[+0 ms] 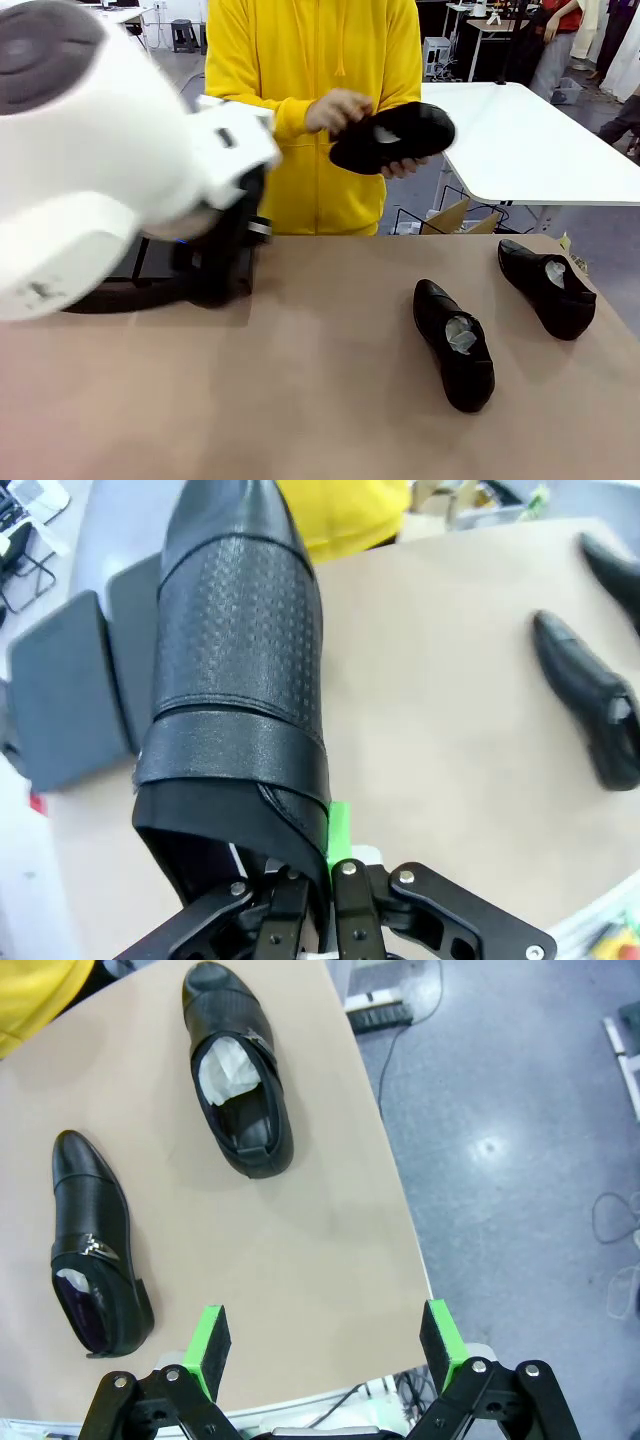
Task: Organize the shoes by placing them on the stand.
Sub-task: Place the Shoe from the middle of the table onto the Shoes Stand, then pick up one Shoe and place it in the middle of the table.
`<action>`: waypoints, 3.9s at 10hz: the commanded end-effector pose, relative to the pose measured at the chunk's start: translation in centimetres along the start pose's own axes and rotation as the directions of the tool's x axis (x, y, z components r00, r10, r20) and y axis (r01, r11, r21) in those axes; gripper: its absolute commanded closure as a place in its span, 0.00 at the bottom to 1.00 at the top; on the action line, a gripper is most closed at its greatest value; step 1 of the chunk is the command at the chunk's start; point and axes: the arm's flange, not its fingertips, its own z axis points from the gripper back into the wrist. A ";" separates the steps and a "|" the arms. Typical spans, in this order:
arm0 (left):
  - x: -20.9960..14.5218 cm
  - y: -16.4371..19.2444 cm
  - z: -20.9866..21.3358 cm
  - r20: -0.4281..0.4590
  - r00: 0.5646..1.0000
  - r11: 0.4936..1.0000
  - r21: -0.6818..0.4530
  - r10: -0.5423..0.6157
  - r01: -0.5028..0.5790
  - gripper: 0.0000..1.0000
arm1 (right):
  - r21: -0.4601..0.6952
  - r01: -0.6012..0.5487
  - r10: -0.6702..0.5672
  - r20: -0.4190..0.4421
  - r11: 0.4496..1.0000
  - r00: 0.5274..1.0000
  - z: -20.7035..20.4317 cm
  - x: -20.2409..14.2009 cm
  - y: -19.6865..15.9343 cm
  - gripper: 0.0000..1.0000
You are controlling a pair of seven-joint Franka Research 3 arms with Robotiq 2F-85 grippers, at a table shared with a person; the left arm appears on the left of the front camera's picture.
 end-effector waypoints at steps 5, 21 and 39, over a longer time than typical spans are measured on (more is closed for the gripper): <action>6.0 10.0 -13.1 0.056 0.985 0.984 0.082 -0.163 0.158 1.00 | 0.002 0.005 -0.005 0.001 1.000 1.000 -0.4 -0.6 0.0 0.00; 3.5 12.9 -22.9 -0.026 0.999 0.983 0.183 -0.022 0.026 1.00 | 0.002 0.005 -0.005 0.001 1.000 1.000 -0.4 -0.6 0.0 0.00; 5.0 13.3 -20.7 0.010 0.995 0.979 0.177 0.100 -0.101 0.00 | 0.002 0.005 -0.005 0.001 1.000 1.000 -0.4 -0.6 0.0 0.00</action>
